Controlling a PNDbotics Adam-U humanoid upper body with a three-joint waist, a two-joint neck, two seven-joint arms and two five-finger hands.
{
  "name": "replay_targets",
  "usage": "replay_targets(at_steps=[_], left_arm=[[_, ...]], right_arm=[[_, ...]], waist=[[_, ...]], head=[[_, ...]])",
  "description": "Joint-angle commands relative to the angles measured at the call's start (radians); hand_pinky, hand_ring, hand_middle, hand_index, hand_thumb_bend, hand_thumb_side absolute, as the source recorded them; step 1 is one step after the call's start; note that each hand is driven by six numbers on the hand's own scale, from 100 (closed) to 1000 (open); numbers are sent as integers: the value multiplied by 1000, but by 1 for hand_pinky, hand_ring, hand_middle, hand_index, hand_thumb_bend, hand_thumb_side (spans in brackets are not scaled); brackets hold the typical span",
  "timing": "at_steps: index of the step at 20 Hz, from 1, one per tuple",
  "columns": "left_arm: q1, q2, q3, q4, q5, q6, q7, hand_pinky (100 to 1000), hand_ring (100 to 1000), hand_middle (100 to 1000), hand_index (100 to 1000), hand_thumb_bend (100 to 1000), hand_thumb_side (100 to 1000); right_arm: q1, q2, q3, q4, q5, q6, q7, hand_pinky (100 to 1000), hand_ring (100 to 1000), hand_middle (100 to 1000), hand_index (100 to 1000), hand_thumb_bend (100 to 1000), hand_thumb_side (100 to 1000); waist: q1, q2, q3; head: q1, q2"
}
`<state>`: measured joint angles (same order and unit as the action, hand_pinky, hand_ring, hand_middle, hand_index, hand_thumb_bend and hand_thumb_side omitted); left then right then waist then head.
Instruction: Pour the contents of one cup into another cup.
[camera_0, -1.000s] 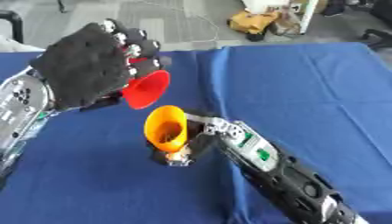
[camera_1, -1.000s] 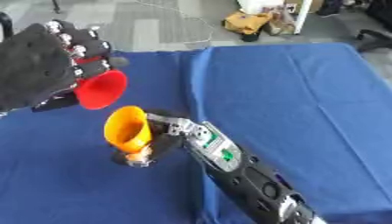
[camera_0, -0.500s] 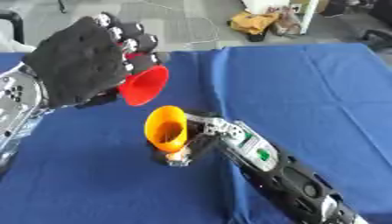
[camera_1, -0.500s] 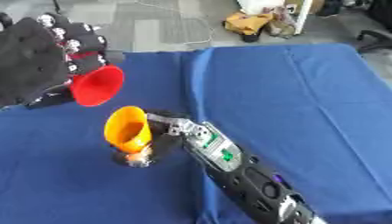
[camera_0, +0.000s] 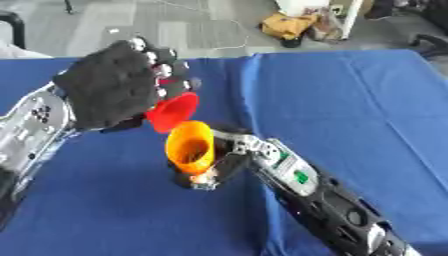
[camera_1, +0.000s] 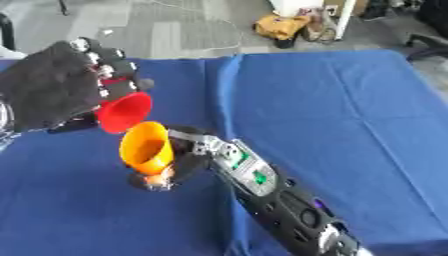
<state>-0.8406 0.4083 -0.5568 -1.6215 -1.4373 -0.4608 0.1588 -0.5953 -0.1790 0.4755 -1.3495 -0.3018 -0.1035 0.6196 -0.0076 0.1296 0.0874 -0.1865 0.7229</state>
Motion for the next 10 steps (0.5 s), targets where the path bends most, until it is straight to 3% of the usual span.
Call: replay_targets(at_steps=[1,10], left_arm=[[-11,-2,-4,16,-17,-8,10,531,474,436,732,323,100],[-8,-6,-4,29,-29,-6,22,532,473,436,732,320,100]], right_arm=[[-16,2,-10,-15,-9,0,-2,466,514,233,393,100,138],[-14,2,-10,-14,-9,0,-3,465,515,233,392,100,139]], waist=[[2,-12,-1],[1,-14,-2]], head=[[3,-5],[3,-6]])
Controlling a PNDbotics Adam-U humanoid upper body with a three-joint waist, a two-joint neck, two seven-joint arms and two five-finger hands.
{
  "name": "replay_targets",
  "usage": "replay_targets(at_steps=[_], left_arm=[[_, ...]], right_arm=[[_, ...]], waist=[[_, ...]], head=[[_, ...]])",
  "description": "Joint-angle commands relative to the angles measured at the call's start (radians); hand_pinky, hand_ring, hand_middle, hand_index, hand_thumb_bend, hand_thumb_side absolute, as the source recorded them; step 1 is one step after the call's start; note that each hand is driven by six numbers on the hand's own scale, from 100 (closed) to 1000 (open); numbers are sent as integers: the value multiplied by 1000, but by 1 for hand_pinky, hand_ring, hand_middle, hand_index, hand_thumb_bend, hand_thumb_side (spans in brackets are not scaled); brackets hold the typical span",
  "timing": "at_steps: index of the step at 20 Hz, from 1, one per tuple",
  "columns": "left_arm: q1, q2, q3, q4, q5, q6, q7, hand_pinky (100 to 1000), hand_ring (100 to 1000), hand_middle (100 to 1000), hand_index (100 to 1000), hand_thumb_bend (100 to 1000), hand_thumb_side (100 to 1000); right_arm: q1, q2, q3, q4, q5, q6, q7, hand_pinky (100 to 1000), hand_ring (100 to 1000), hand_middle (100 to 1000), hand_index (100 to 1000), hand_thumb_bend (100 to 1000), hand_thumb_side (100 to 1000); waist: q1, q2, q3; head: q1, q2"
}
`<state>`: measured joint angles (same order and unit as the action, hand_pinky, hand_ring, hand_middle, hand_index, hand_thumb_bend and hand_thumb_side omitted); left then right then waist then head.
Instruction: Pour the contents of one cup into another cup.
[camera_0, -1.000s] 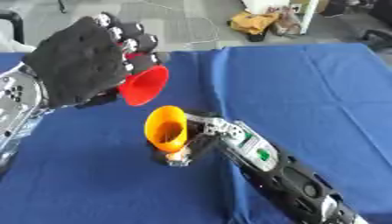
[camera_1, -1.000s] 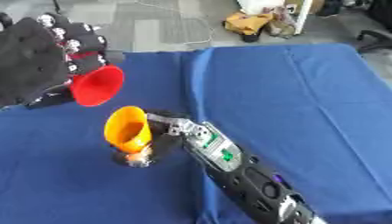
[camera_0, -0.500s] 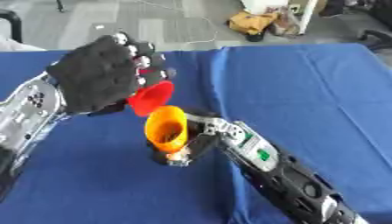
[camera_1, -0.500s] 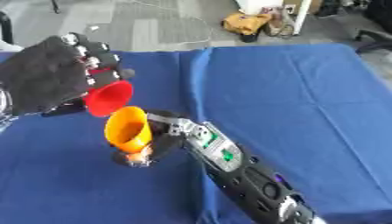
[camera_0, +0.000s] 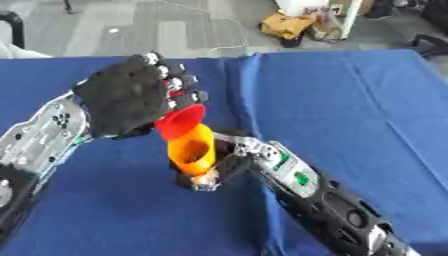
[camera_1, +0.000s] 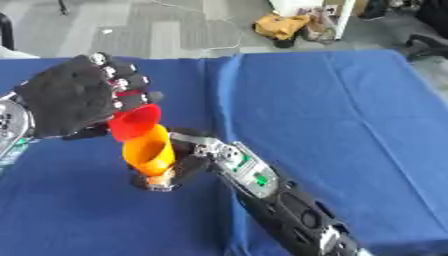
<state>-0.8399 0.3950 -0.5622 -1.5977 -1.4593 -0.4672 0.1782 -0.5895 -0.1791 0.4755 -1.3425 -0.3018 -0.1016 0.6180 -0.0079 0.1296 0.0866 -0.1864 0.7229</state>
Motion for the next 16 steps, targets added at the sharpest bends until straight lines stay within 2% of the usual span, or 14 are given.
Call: replay_targets(at_steps=[1,11,16], left_arm=[[-8,8,2,5,-8,0,3,533,473,436,732,319,100],[-5,10,11,3,-2,11,3,527,473,435,732,317,100],[-3,16,22,2,19,27,0,520,472,435,732,316,100]], right_arm=[[-20,2,-11,-20,-9,-2,-1,465,515,233,392,100,138],[-18,2,-14,-16,-3,-4,-4,465,515,233,391,100,149],[-12,-8,-32,25,61,-38,-27,470,520,232,393,169,196]], waist=[[2,-14,-1],[2,-14,-2],[4,-14,-3]], head=[[2,-6],[2,-6],[2,-5]])
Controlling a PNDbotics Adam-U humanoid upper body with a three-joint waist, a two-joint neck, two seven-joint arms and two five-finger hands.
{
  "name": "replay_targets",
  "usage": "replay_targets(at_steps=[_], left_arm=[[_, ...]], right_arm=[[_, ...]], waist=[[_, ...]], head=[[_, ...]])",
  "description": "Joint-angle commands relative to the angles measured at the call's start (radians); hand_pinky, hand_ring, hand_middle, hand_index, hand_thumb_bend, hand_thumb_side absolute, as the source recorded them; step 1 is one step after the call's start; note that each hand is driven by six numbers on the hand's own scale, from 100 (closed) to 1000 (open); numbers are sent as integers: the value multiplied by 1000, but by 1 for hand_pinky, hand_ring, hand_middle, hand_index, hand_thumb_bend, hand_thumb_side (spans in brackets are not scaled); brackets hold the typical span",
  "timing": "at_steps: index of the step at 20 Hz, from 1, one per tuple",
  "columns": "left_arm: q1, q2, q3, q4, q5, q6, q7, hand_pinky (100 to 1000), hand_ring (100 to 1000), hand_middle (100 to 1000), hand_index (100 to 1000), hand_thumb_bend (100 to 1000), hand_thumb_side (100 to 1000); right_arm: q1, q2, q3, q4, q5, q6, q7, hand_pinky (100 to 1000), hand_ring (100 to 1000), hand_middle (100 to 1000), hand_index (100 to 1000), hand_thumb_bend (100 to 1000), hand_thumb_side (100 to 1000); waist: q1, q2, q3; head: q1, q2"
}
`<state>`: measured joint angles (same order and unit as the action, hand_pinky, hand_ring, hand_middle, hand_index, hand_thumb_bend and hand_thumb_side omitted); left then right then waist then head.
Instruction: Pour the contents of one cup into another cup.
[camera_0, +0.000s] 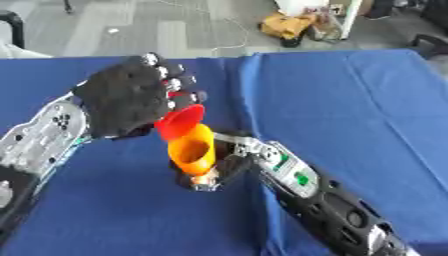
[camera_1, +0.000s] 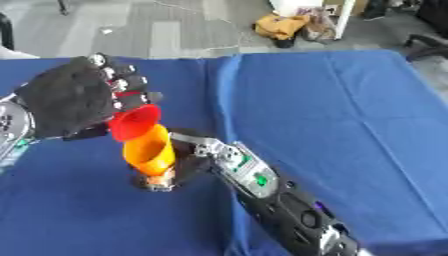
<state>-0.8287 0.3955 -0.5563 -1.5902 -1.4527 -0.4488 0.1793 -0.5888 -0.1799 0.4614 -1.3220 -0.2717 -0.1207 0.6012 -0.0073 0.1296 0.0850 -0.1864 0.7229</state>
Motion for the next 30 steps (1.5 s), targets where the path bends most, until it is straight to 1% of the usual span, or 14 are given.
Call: replay_targets(at_steps=[1,4,7,8,10,13,14,15,16,18,21,24,27,30], left_arm=[[-12,16,21,-6,16,13,-2,512,470,433,731,314,100],[-9,20,29,-6,33,25,-6,511,470,433,731,315,100],[-2,23,37,-12,46,36,-9,506,469,432,730,314,100],[0,25,41,-14,51,40,-9,502,469,432,729,313,100],[4,29,45,-22,60,46,-11,502,469,432,729,313,100],[6,32,47,-29,67,50,-17,502,469,432,729,313,100],[9,34,51,-32,69,53,-17,498,469,431,728,296,100],[13,38,56,-37,73,58,-16,498,469,431,728,312,100],[16,40,59,-43,77,62,-16,499,469,431,728,311,100],[19,44,64,-54,83,67,-17,499,469,431,728,311,100],[25,50,71,-67,92,76,-22,507,468,430,727,311,100],[37,56,88,-79,106,93,-23,495,465,428,723,308,100],[64,53,133,-70,146,133,-12,427,444,412,706,299,100],[98,33,193,-20,193,180,23,344,403,390,684,297,100]], right_arm=[[-9,-14,-27,18,45,-24,-18,480,532,245,404,228,242],[-9,-36,-63,85,93,-60,-60,521,584,297,435,306,301],[-12,-53,-98,153,143,-108,-109,550,626,343,471,343,323],[-13,-57,-113,174,159,-124,-126,577,661,380,496,388,349],[-16,-64,-141,204,194,-159,-160,594,677,398,506,413,365],[-16,-59,-147,235,245,-207,-211,594,677,398,506,413,365],[-18,-61,-150,242,261,-220,-227,748,816,605,688,553,559],[-20,-72,-165,247,278,-234,-244,755,821,612,696,599,578],[-21,-79,-185,253,293,-249,-259,807,870,704,767,647,645],[-22,-87,-212,264,324,-277,-290,843,905,754,806,690,658],[-23,-96,-224,273,375,-312,-342,885,940,801,849,774,654],[-22,-103,-231,274,428,-329,-394,892,942,805,861,797,660],[-11,-114,-256,268,479,-328,-445,875,929,789,856,794,679],[16,-128,-312,256,527,-307,-493,850,910,760,843,766,718]], waist=[[4,-14,-2],[5,-14,-3],[6,-15,-4],[7,-15,-4],[7,-15,-5],[8,-15,-5],[8,-16,-7],[8,-16,-8],[8,-16,-7],[7,-16,-5],[7,-16,-4],[6,-17,-2],[4,-16,0],[2,-16,-4]], head=[[3,-5],[5,-6],[5,-5],[6,-5],[7,-5],[7,-6],[9,-5],[11,-5],[10,-5],[9,-6],[8,-7],[7,-7],[9,-8],[15,-10]])
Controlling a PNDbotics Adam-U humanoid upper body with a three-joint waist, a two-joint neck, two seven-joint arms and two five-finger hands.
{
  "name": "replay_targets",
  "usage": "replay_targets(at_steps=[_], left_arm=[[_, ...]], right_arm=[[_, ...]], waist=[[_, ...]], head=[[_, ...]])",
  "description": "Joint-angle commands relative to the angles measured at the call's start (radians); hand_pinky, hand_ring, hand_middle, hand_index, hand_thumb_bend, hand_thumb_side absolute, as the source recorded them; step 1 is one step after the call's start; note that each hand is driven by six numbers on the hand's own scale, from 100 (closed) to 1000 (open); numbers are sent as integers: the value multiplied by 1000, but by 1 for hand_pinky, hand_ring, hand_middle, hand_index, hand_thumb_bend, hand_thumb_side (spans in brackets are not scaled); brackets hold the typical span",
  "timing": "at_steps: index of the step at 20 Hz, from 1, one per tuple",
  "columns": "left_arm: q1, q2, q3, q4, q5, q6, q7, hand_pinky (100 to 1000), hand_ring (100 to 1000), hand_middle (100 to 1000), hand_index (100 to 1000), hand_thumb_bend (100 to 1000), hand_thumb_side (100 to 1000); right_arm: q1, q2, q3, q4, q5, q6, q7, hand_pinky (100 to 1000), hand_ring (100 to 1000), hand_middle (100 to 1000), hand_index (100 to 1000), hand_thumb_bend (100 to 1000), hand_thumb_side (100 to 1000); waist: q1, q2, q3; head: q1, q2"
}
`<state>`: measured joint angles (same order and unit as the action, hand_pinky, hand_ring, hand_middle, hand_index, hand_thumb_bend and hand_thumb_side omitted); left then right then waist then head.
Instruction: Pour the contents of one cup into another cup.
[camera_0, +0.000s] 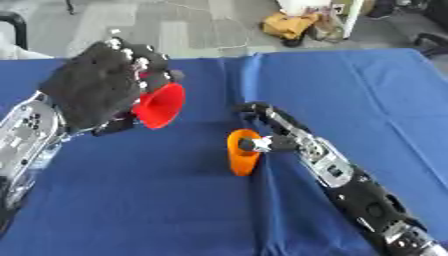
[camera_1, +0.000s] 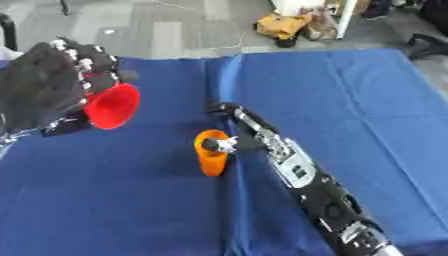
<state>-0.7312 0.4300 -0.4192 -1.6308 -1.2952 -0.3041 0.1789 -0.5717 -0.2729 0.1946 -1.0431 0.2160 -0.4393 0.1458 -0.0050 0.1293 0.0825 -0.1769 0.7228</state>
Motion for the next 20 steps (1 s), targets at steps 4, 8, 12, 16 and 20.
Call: replay_targets(at_steps=[4,8,12,16,20], left_arm=[[10,-8,61,62,101,97,65,344,403,390,684,297,100],[38,-31,82,85,169,136,65,207,327,331,618,250,100],[135,-131,182,185,235,200,81,222,341,345,618,340,159],[151,-239,224,293,302,251,63,255,368,369,622,547,285],[148,-338,221,390,363,208,97,311,427,425,649,786,393]], right_arm=[[15,-34,-74,-40,105,35,-103,850,910,760,843,766,718],[48,-28,-98,-13,134,59,-171,712,803,652,783,495,796],[87,5,-198,-72,76,122,-238,692,783,631,772,467,811],[89,19,-306,-177,10,188,-304,687,774,618,767,471,805],[93,18,-406,-257,-51,250,-366,675,766,609,764,520,797]], waist=[[-1,-16,-4],[-12,-2,-28],[-14,-6,-62],[-18,-4,-66],[-22,-1,-50]], head=[[8,-11],[35,-23],[71,-17],[70,-14],[53,-15]])
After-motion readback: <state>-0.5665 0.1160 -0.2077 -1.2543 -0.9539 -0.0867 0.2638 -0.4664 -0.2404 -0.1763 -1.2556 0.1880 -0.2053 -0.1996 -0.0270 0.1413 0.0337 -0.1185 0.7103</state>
